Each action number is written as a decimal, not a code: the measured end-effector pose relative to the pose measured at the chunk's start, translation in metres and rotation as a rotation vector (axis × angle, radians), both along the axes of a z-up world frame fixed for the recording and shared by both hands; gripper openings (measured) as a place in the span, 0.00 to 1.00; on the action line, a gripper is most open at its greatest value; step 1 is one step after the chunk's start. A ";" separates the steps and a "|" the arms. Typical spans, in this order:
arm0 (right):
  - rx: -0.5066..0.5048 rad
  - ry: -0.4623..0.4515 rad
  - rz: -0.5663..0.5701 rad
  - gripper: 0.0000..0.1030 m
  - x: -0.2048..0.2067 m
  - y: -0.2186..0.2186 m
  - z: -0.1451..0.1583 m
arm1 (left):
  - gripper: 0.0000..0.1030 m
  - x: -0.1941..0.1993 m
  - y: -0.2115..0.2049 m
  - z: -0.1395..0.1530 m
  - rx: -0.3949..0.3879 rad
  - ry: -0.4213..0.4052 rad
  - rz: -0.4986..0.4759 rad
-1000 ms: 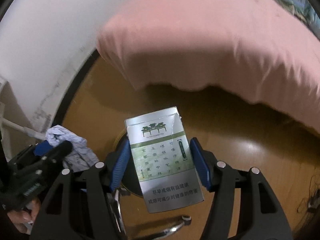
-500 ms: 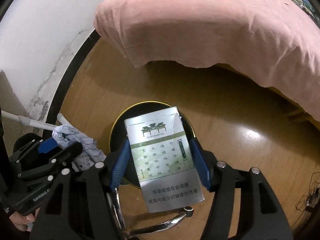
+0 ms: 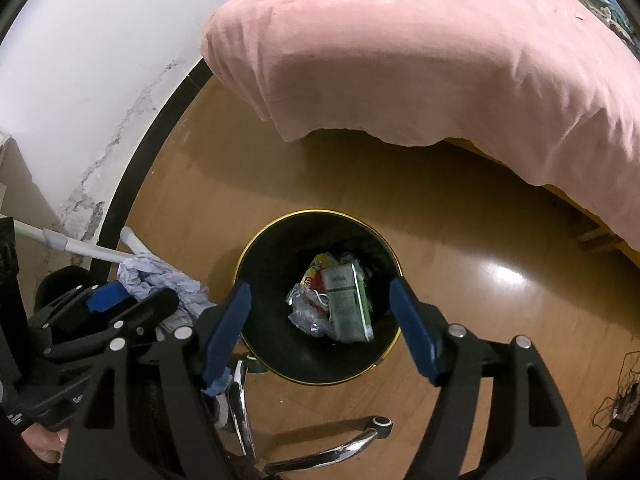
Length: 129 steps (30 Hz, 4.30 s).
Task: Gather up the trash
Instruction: 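Carry the foil and cigarette pack over the black bin and open both tools, then grasp the white tube with the left tool while the right tool grasps the white bottle cap, then carry the tube and bottle cap over the black bin and open both tools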
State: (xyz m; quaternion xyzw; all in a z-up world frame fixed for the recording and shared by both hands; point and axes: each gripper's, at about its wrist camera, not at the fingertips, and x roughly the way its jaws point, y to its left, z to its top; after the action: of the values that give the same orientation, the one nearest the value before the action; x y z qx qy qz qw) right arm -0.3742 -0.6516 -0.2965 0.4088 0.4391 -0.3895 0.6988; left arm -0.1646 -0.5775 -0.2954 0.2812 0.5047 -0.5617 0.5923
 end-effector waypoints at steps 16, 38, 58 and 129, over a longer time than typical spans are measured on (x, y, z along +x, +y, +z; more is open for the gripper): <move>-0.002 -0.006 -0.002 0.71 -0.001 0.003 0.003 | 0.67 -0.004 0.002 0.001 0.007 0.002 -0.008; -0.389 -0.192 0.287 0.88 0.109 0.053 0.214 | 0.93 0.084 0.135 0.227 -0.327 -0.179 0.088; -0.310 -0.378 1.234 0.74 0.607 0.384 0.274 | 0.93 0.330 0.557 0.256 -0.073 -0.340 1.205; -0.308 -0.070 0.056 0.30 -0.020 0.033 0.156 | 0.15 0.005 0.059 0.162 -0.248 -0.125 -0.001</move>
State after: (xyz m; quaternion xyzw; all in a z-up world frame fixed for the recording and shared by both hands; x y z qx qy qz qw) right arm -0.3940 -0.6187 -0.1403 0.2976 0.3609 -0.4181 0.7787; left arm -0.1596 -0.5184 -0.1337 0.2403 0.3934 -0.6014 0.6525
